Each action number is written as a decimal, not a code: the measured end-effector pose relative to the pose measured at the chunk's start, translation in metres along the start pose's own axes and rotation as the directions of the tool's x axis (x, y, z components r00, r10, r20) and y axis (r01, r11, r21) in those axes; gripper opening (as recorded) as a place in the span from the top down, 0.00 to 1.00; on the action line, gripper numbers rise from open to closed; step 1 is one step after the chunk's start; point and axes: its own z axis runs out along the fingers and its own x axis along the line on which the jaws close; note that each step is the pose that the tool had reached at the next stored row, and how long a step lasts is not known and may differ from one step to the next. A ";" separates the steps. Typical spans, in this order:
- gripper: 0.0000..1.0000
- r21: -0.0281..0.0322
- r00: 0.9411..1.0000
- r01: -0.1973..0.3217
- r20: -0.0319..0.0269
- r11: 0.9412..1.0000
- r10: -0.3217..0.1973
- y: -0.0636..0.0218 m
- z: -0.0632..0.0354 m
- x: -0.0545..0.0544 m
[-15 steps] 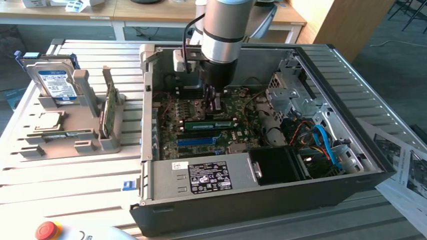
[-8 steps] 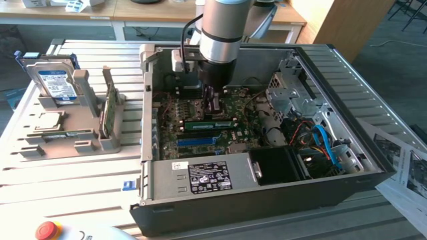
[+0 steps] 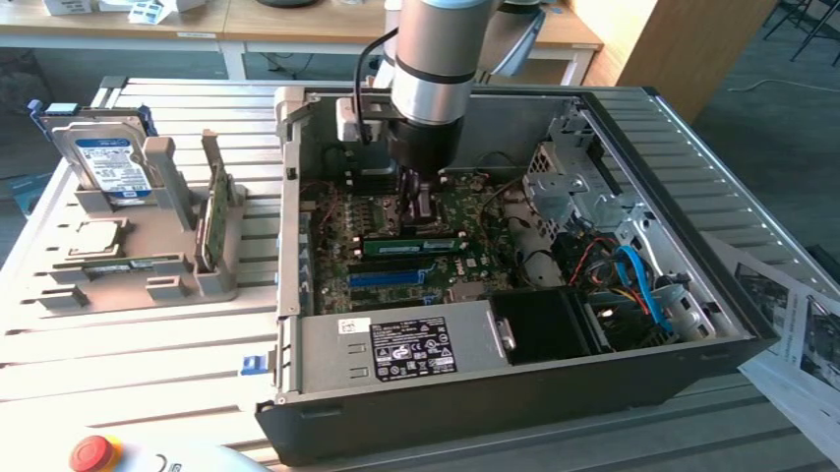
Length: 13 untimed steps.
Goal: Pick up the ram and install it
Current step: 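Press down the ram until it locks into place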
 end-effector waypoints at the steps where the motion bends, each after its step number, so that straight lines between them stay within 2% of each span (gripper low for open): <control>1: 0.89 0.000 1.000 0.000 0.000 1.000 0.000 0.0002 0.0000 0.000; 13: 0.89 0.000 1.000 0.000 0.000 1.000 0.000 0.0014 0.0023 0.000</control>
